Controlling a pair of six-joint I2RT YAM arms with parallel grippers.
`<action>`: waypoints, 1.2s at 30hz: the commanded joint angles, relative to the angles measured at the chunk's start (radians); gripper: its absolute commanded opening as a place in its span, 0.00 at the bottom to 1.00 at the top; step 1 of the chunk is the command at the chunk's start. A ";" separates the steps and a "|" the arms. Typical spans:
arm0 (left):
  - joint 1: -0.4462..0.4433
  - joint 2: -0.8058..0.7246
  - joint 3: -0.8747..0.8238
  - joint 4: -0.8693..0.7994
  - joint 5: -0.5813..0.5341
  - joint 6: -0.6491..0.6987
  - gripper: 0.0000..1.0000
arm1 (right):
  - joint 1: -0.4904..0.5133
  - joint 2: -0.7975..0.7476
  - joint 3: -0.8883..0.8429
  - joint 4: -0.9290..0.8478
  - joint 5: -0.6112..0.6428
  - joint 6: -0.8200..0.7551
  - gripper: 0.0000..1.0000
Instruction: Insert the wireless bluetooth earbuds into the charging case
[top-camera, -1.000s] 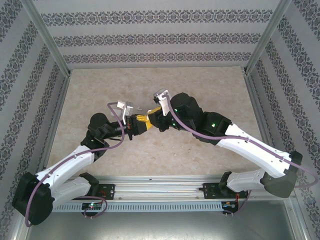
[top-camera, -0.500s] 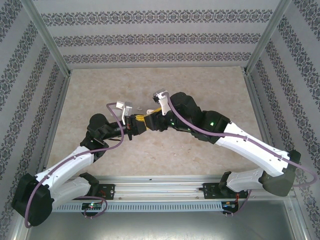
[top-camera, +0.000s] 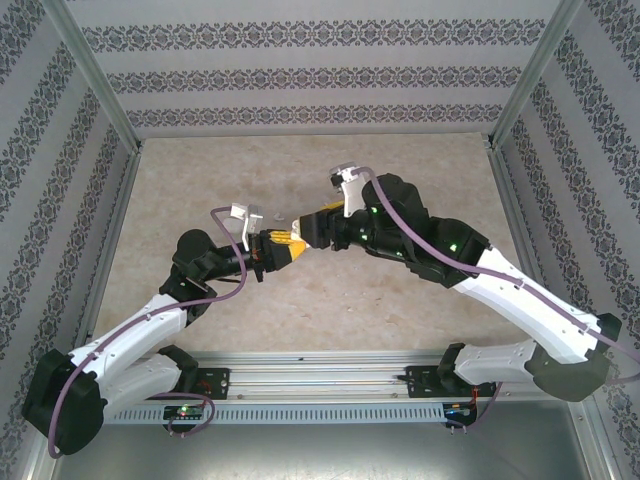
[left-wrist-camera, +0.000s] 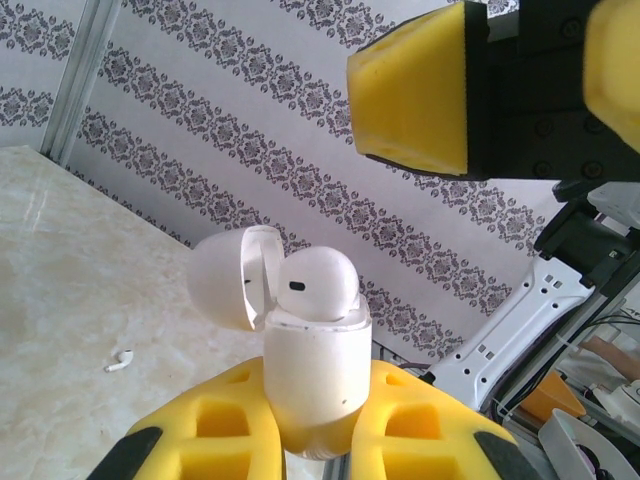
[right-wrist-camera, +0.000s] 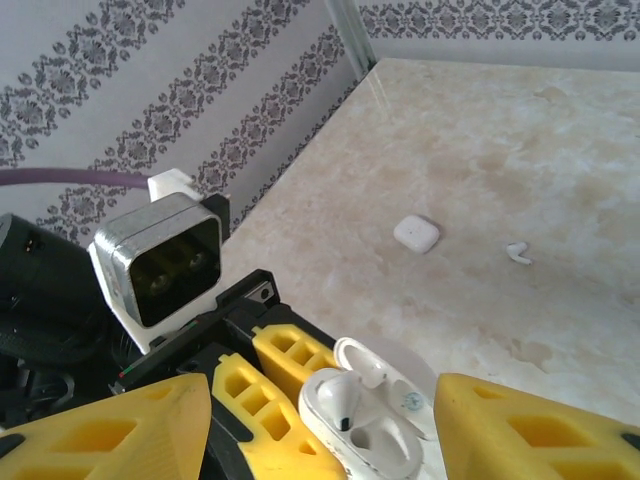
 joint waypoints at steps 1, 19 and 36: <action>-0.010 -0.021 -0.013 0.052 -0.001 0.017 0.00 | -0.027 -0.023 0.009 -0.049 0.006 0.057 0.60; -0.010 -0.156 -0.038 -0.173 -0.143 0.420 0.00 | -0.040 0.033 -0.040 -0.020 -0.178 0.166 0.37; -0.012 -0.203 -0.063 -0.217 -0.215 0.558 0.00 | 0.012 0.117 0.022 0.002 -0.172 0.145 0.31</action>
